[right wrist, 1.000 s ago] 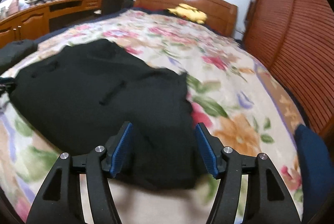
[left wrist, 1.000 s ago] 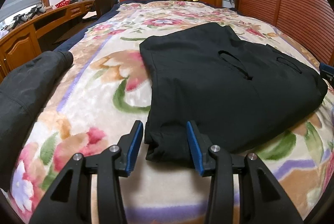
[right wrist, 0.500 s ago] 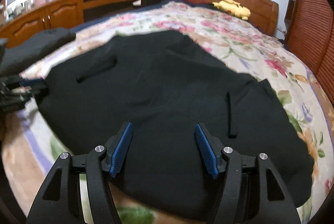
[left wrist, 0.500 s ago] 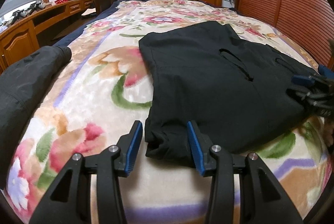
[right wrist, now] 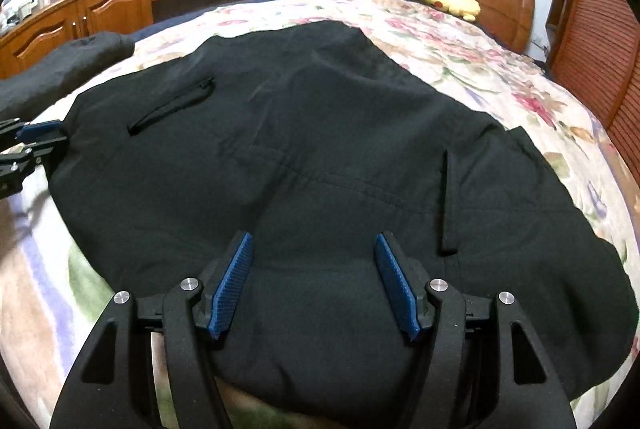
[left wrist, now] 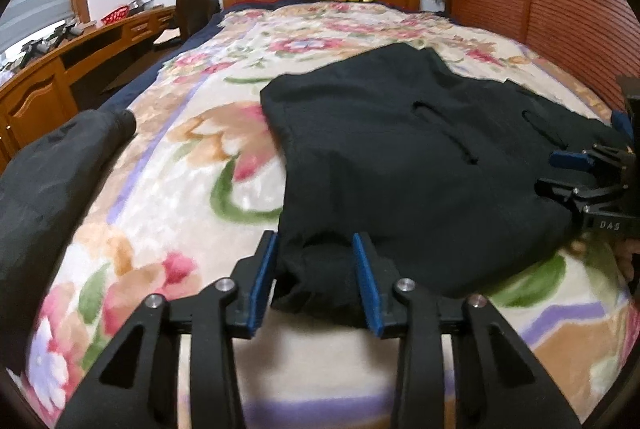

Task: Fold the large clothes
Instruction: 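Grasp the folded coat's edge with the left tool and lift it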

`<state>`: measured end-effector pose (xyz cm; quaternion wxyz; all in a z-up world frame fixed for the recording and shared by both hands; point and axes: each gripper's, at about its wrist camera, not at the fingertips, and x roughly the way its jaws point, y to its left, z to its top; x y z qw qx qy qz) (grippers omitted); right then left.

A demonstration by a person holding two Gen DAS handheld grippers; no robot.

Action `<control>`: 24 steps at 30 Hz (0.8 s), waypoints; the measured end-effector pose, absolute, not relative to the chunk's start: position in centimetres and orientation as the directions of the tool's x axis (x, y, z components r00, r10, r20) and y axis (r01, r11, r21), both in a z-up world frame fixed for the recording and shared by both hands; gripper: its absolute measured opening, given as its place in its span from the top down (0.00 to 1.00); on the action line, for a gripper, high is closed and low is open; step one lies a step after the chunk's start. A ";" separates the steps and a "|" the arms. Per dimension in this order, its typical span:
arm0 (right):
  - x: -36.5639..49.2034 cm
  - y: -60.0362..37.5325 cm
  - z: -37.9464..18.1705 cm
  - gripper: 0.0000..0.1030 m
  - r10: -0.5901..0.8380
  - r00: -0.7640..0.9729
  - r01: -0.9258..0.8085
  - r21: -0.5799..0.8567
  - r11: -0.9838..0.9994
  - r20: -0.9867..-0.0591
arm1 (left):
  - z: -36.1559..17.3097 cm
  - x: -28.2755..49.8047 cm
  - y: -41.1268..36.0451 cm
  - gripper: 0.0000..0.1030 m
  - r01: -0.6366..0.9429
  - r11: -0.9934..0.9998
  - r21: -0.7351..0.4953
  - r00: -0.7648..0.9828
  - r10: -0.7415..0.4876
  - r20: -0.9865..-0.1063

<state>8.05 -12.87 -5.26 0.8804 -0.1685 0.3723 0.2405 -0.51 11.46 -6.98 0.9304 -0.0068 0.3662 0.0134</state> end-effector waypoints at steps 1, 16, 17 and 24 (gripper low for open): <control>8.0 -13.0 -5.2 0.37 0.303 0.606 -0.550 -0.112 0.828 -0.735 | -6.9 -0.4 11.6 0.73 -0.026 1.000 -0.015 0.724 0.009 -0.690; 7.0 -19.0 -1.6 0.37 0.366 0.621 -0.539 -0.040 0.841 -0.693 | 3.4 -0.3 5.8 1.00 0.030 0.998 0.047 0.828 0.002 -0.560; 7.0 -19.6 -1.5 0.37 0.357 0.630 -0.528 -0.043 0.848 -0.689 | 4.3 -0.1 4.9 1.00 0.041 0.998 0.056 0.834 -0.003 -0.552; 6.5 -24.3 -0.6 0.37 0.310 0.669 -0.458 -0.045 0.888 -0.676 | 8.3 1.2 -2.3 1.00 0.138 0.981 0.135 0.860 -0.051 -0.507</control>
